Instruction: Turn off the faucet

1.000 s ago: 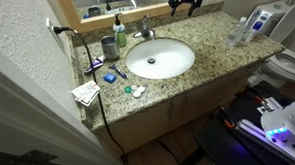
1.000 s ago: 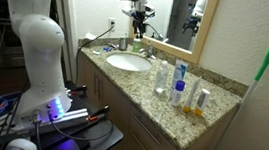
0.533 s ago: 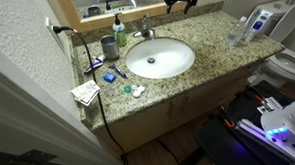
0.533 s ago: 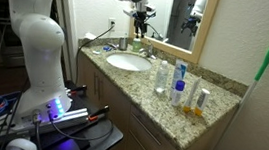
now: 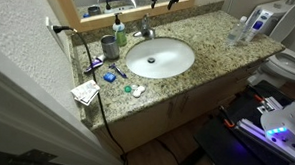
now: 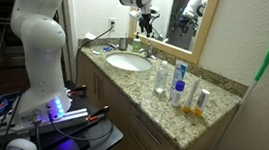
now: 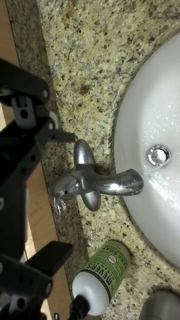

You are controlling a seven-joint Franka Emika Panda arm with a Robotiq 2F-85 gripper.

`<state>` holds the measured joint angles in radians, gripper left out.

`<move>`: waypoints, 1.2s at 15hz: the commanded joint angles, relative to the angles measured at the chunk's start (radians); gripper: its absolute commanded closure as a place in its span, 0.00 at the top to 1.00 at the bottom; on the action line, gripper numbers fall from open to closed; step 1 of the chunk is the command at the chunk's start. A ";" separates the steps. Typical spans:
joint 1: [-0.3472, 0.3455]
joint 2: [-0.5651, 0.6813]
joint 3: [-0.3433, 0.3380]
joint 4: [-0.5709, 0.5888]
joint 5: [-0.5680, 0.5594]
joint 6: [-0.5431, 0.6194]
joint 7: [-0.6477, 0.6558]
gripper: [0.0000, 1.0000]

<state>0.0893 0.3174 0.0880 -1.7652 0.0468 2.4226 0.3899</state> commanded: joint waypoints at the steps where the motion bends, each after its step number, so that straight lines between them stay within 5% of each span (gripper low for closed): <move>1: 0.018 -0.002 -0.020 0.001 0.010 -0.003 -0.006 1.00; 18: 0.056 0.345 -0.037 0.395 0.000 -0.046 -0.073 1.00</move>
<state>0.1313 0.6055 0.0659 -1.4648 0.0408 2.4196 0.3398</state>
